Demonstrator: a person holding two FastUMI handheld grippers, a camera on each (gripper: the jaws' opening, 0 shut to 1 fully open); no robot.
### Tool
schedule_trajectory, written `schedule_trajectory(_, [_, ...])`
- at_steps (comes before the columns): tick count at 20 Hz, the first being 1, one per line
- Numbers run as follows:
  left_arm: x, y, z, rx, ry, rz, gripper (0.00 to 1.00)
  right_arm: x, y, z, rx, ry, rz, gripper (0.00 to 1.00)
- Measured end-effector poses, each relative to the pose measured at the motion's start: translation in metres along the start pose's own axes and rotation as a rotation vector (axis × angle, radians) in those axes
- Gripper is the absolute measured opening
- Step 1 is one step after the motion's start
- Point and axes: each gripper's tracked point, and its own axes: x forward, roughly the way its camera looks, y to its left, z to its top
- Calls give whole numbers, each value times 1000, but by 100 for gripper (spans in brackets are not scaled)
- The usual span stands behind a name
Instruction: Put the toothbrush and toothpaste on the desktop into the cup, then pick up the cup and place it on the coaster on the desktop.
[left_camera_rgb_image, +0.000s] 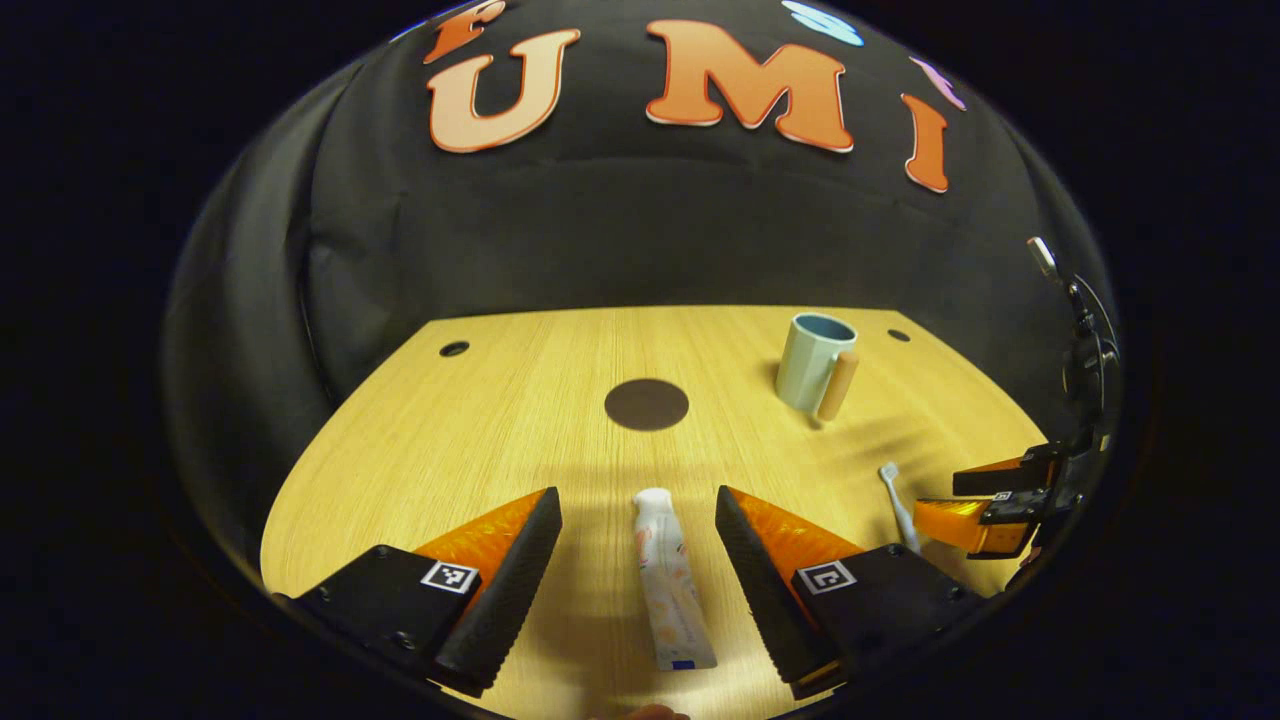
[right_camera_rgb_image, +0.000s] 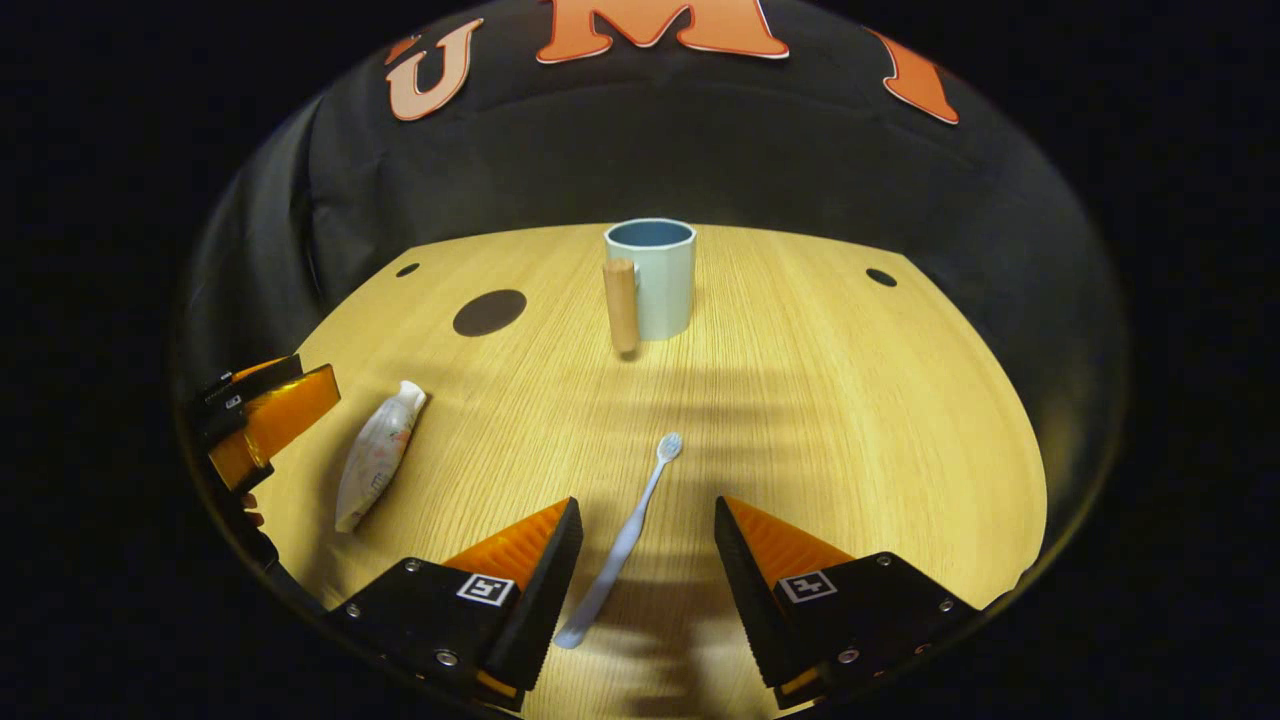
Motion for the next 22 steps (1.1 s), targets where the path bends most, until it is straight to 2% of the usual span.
schedule_trajectory(2, [12,2,-15,-13,64,6,100,9,3,-7,6,39,2,81])
schedule_trajectory(5, [19,3,-17,-24,127,9,100,18,14,-18,51,108,48,68])
schedule_trajectory(6, [21,2,-14,-24,146,6,100,16,14,-12,48,95,41,67])
schedule_trajectory(7, [23,3,-14,-26,165,2,100,18,13,-10,49,104,42,61])
schedule_trajectory(8, [24,3,-16,-28,186,-2,100,14,14,-11,48,113,39,63])
schedule_trajectory(10, [28,2,-22,-32,234,-11,100,15,14,-8,33,112,22,54])
schedule_trajectory(11, [32,-3,-26,-42,262,-21,97,17,12,-7,25,109,6,43])
schedule_trajectory(12, [37,-9,-27,-59,285,-47,84,20,11,-8,23,111,-4,37])
schedule_trajectory(13, [39,-10,-26,-64,312,-37,75,21,9,-7,40,116,0,22])
schedule_trajectory(14, [45,-7,-15,-60,292,-27,56,23,5,-9,50,118,12,17])
schedule_trajectory(17, [66,-9,7,-76,311,-23,43,26,6,-7,41,101,29,10])
schedule_trajectory(18, [74,-11,18,-65,305,-30,25,25,8,-6,38,92,41,10])
schedule_trajectory(20, [89,-17,41,-69,303,-51,18,27,11,-5,39,75,58,7])
schedule_trajectory(22, [107,-19,69,-76,298,-55,19,27,13,-3,32,55,68,6])
